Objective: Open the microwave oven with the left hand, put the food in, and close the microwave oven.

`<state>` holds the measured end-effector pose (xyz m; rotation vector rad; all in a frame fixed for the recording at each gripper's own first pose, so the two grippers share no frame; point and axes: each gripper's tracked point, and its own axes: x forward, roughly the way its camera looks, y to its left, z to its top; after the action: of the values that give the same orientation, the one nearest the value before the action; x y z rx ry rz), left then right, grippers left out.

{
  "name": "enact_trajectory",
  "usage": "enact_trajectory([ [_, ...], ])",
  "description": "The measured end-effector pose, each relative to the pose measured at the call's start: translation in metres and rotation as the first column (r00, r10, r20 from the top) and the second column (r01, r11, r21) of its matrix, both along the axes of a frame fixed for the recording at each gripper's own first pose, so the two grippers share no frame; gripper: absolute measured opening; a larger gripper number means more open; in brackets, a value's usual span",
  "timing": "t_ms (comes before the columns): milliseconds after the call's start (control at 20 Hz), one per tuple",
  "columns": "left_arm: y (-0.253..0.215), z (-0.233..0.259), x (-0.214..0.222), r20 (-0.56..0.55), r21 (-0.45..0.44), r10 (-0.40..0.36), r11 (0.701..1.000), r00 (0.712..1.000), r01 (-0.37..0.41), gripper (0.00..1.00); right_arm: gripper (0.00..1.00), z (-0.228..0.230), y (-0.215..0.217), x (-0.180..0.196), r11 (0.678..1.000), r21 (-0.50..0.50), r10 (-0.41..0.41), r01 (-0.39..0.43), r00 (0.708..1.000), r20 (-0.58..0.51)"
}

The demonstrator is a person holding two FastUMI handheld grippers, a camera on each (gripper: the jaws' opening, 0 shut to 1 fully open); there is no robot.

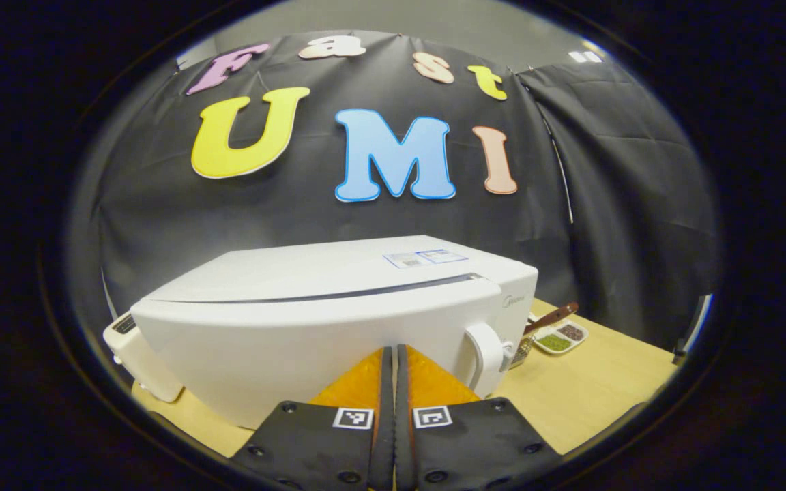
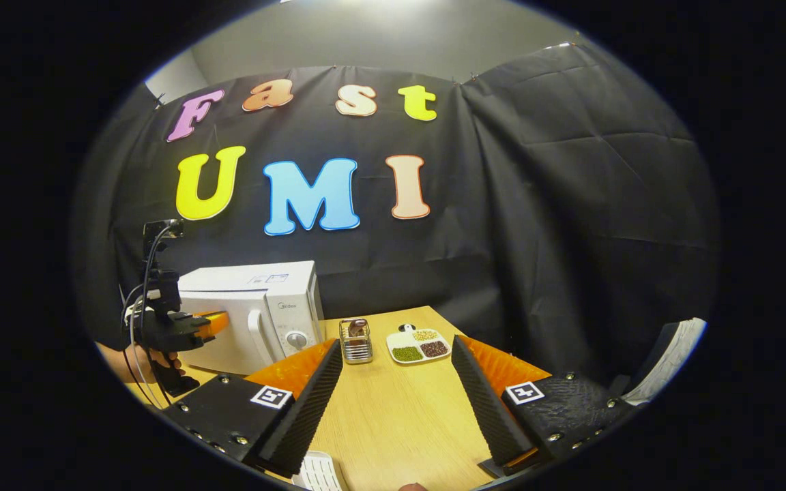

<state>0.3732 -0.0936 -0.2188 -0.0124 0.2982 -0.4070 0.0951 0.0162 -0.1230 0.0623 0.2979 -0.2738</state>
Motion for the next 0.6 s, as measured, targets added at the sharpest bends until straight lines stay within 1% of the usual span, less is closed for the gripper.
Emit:
enact_trajectory([
  [50,-0.001,0.001,0.000,0.005,-0.011,0.007,1.000,1.000,-0.007,0.09,0.98,0.001,0.000,-0.002,1.000,0.001,-0.003,0.003,1.000,-0.002],
  [100,-0.001,0.001,0.002,0.011,-0.004,0.018,1.000,1.000,-0.018,0.12,0.93,0.000,0.000,0.000,1.000,0.002,-0.003,0.003,1.000,-0.003],
  [150,0.000,0.002,0.001,0.013,-0.002,0.028,1.000,1.000,-0.028,0.08,0.98,-0.001,0.001,0.000,1.000,0.002,0.000,0.000,1.000,-0.005],
  [300,0.002,0.002,0.014,0.041,0.033,0.056,0.998,0.998,-0.058,0.08,0.98,0.001,0.004,-0.001,1.000,0.001,0.023,-0.023,1.000,-0.009],
  [350,0.002,0.006,0.005,0.000,0.028,0.041,0.999,0.999,-0.041,0.07,0.98,0.000,0.005,0.000,0.999,0.003,0.033,-0.033,0.999,-0.010],
  [400,-0.007,0.003,0.011,0.013,0.014,0.041,0.999,0.999,-0.041,0.07,0.98,0.000,0.007,-0.001,0.999,0.004,0.044,-0.044,0.999,-0.011],
  [500,-0.007,0.012,0.010,0.033,0.053,0.051,0.997,0.998,-0.053,0.07,0.98,0.004,0.010,-0.002,0.998,0.010,0.068,-0.068,0.998,-0.008],
  [600,-0.010,0.035,0.003,0.079,0.052,0.049,0.997,0.996,-0.053,0.08,0.98,0.007,0.012,-0.002,0.995,0.013,0.095,-0.095,0.995,-0.001],
])
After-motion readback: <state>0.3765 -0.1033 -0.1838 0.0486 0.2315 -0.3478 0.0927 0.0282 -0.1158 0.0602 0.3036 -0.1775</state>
